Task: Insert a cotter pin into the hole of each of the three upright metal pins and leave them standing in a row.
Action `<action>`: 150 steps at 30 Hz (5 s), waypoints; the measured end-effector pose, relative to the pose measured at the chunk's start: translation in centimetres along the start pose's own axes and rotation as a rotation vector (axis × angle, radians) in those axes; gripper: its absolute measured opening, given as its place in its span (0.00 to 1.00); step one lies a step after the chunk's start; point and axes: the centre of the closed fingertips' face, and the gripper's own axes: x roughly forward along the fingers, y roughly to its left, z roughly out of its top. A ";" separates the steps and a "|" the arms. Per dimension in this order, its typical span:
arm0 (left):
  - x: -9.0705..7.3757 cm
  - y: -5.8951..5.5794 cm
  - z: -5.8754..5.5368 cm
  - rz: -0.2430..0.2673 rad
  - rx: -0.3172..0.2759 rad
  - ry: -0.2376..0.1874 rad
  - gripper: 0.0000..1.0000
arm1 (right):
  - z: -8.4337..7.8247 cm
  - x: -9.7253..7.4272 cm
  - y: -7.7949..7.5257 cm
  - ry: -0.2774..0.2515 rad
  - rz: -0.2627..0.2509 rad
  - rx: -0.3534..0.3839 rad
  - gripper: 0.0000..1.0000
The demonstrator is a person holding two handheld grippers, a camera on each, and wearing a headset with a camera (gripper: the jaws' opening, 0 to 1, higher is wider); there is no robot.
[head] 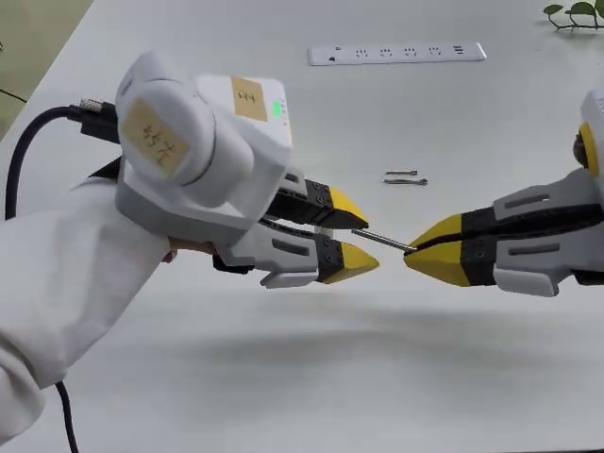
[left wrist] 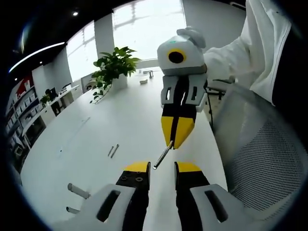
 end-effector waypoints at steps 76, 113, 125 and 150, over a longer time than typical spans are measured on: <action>2.0 4.7 -5.7 0.015 -0.071 0.094 0.10 | -3.2 5.6 -5.6 0.244 0.074 -0.107 0.00; 1.9 4.4 -5.9 0.034 -0.082 0.110 0.10 | -1.1 7.5 -4.5 0.203 0.062 -0.086 0.00; 1.9 4.3 -5.9 0.034 -0.077 0.106 0.10 | -0.6 8.3 -4.4 0.217 0.089 -0.160 0.00; 1.4 5.1 -6.1 0.098 -0.015 0.078 0.39 | 0.3 8.1 -4.9 0.185 0.110 -0.211 0.11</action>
